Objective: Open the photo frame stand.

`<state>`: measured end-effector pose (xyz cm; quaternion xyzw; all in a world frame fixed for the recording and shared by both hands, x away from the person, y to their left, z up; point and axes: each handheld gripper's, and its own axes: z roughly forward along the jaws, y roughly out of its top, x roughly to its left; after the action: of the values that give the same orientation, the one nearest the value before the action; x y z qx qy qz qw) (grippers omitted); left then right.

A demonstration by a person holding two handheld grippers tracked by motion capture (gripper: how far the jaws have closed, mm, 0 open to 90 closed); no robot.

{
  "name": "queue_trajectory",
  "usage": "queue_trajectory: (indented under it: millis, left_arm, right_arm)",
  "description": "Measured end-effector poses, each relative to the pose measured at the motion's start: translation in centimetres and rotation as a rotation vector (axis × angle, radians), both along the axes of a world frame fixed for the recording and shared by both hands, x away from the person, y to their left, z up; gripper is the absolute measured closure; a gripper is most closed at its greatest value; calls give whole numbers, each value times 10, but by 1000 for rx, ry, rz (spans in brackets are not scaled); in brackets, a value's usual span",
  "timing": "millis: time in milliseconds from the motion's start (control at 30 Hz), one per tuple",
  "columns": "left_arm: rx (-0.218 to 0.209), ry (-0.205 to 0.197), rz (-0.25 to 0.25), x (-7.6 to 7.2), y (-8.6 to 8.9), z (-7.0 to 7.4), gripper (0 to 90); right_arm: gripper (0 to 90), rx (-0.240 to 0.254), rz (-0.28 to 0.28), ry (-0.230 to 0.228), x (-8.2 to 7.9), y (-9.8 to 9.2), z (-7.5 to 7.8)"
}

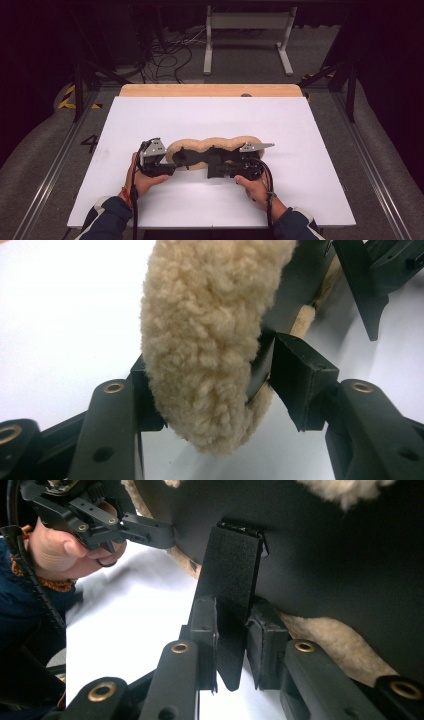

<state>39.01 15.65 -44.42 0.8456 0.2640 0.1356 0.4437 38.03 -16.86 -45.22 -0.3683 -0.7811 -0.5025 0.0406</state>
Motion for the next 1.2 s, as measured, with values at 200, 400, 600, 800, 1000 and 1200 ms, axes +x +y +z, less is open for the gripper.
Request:
queue_trajectory:
  millis: [200, 400, 600, 800, 1000, 1200]
  left_arm:
    - [31, -21, 0, -8, -1, 1, 466]
    - [10, -10, -11, -8, 2, 0, 473]
    - [42, 78, 13, 2, 0, -14, 290]
    - [60, 83, -3, 3, -6, -19, 346]
    - [160, 40, 14, -4, -22, -21, 417]
    - [175, 14, 51, -2, -24, -20, 421]
  right_arm:
    - [782, -22, -5, -6, -4, 0, -1]
    - [785, -35, -3, -20, -6, -1, -2]
    - [792, -33, -5, -23, -8, -3, -2]
    - [798, -32, -6, -26, -8, -3, -2]
    - [806, -37, -4, -33, -7, -4, -1]
    - [819, -58, -1, -43, -8, -3, 0]
